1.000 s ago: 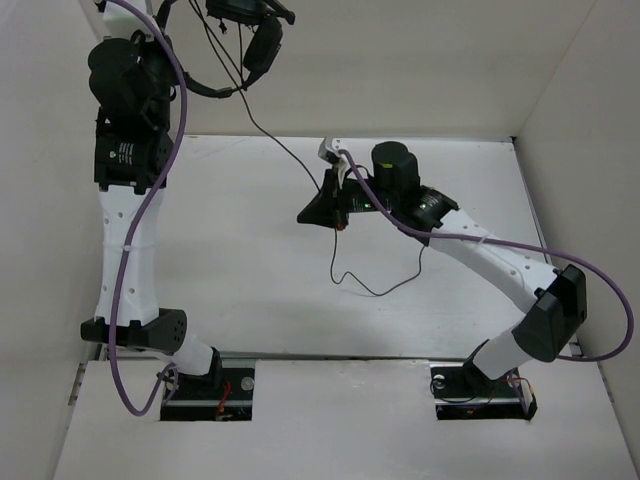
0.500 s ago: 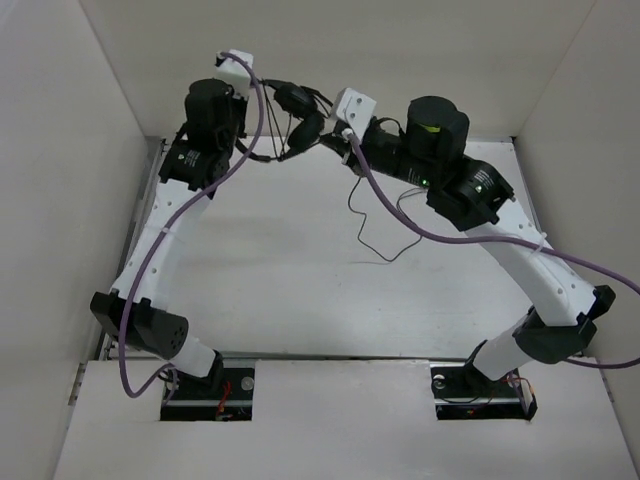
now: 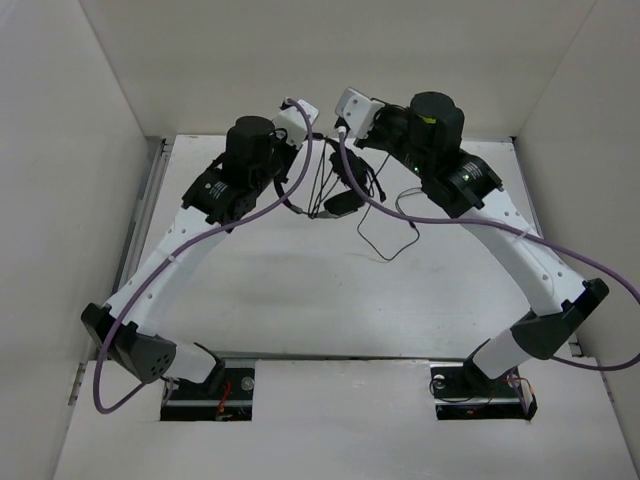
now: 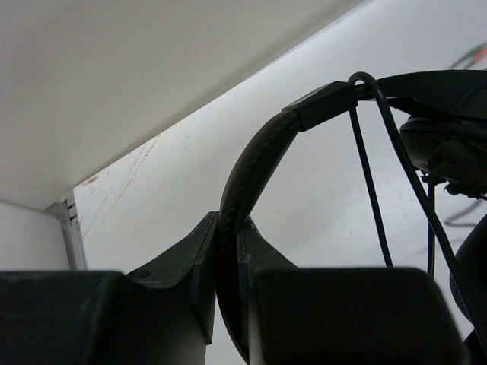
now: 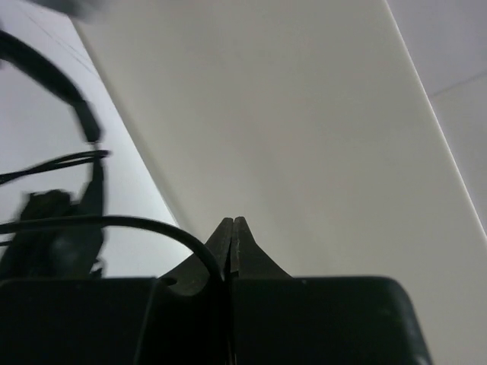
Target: Wrap the headphones
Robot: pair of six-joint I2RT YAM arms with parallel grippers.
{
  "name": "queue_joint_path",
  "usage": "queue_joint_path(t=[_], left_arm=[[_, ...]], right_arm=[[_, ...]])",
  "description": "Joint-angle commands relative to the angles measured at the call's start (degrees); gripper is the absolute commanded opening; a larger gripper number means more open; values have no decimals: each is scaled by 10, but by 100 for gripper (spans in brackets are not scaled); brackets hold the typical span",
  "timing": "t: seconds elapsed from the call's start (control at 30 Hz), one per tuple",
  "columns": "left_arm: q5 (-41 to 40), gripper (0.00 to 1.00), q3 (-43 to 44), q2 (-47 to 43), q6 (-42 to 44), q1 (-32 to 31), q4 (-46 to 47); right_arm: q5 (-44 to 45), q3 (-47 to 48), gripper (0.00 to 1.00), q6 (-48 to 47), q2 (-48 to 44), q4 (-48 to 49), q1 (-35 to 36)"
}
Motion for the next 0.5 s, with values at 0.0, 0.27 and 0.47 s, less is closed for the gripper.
queue_joint_path(t=[0.0, 0.27, 0.47], left_arm=[[65, 0, 14, -58, 3, -31, 9], [139, 0, 73, -67, 10, -64, -42], [141, 0, 66, -66, 57, -67, -60]], right_arm=[[4, -6, 0, -13, -1, 97, -32], [-67, 34, 0, 46, 38, 89, -83], [-61, 52, 0, 37, 44, 82, -82]])
